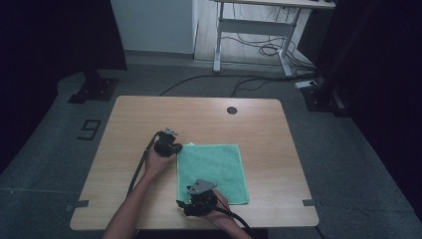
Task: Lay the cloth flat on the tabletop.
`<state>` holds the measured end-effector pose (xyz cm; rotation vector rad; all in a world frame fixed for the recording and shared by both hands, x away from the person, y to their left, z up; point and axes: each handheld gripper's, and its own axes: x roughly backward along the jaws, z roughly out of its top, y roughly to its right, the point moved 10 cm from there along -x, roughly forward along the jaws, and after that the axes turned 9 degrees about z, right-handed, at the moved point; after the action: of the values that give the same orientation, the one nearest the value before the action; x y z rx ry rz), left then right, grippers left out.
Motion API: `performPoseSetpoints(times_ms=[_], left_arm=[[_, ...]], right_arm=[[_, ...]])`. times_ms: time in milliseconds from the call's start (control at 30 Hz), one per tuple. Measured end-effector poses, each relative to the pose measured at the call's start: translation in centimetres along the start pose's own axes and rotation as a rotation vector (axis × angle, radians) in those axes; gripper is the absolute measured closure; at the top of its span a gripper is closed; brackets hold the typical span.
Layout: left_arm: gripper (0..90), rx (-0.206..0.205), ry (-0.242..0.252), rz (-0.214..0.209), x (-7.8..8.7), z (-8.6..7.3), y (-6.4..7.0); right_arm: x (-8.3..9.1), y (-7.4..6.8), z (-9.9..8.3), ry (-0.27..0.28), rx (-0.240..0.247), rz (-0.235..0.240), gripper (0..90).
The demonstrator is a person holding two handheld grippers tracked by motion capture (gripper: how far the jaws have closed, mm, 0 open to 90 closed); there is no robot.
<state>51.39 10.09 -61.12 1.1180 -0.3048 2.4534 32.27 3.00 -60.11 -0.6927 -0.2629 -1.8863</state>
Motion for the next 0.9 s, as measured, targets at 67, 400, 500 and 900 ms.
performPoseSetpoints(times_ms=[67,400,500,900], left_arm=[[86.4,0.006,0.000,-0.002,0.0,0.0,0.0],[86.7,0.013,0.002,-0.001,0.1,0.1,0.0],[86.7,0.014,0.005,0.000,0.2,0.2,0.0],[86.8,0.017,0.021,0.008,0.6,0.6,0.0]], right_arm=[[-0.2,-0.2,-0.1,-0.007,0.005,0.009,40.9],[-1.3,-0.7,-0.8,-0.063,0.041,0.003,47.2],[-1.4,-0.7,-0.8,-0.069,0.041,-0.006,49.4],[-1.4,-0.7,-0.6,-0.065,0.071,-0.046,84.5]])
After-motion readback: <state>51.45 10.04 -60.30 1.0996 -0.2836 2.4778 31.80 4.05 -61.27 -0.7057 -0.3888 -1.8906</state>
